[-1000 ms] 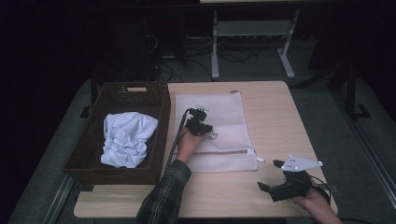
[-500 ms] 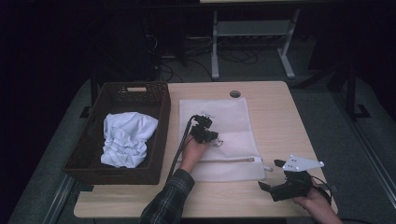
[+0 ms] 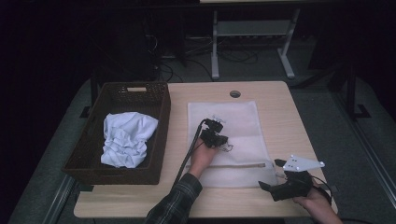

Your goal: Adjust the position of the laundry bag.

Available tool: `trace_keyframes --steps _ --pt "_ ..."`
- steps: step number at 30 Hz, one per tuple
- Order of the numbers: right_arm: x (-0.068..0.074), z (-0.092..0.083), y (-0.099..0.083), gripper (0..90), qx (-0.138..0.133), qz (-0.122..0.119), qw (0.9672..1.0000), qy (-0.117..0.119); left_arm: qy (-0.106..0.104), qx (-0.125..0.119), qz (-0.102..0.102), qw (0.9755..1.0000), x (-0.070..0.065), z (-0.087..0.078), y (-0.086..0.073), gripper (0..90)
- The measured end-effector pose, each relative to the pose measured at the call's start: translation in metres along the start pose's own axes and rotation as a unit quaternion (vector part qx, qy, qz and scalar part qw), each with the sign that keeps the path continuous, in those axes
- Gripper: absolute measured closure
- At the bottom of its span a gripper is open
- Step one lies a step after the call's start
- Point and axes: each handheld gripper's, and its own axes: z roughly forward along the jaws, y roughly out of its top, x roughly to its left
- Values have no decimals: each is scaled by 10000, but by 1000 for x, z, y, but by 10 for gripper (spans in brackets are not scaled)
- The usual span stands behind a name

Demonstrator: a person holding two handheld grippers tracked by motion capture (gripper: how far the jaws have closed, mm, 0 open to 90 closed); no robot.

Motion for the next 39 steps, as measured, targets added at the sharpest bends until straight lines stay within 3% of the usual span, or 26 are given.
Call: trace_keyframes --steps 12,17,21,24,29,33,35,39 --pt "0 0 0 0 -4 -20 10000 -10 -136 82 199 9997 -19 15 11 900" --pt "0 -1 0 0 -1 0 10000 -19 -207 75 292 9993 -21 12 12 899" --pt "0 -1 -1 0 7 2 10000 -19 -230 85 413 9988 -18 2 12 731" --pt "0 -1 -2 0 5 8 10000 -25 -226 79 519 9984 -17 -7 12 505" --pt "-2 -1 -3 0 19 60 10000 -54 -278 196 718 9968 -20 -18 10 276" --pt "-2 -2 -4 0 16 72 9999 -77 -342 119 742 9966 -23 -24 9 247" --pt "-2 -3 -5 0 11 87 9999 -113 -217 -63 799 9965 -26 -32 8 246" --pt "-3 -3 -5 0 16 95 9999 -124 -163 -139 789 9967 -25 -39 6 240"
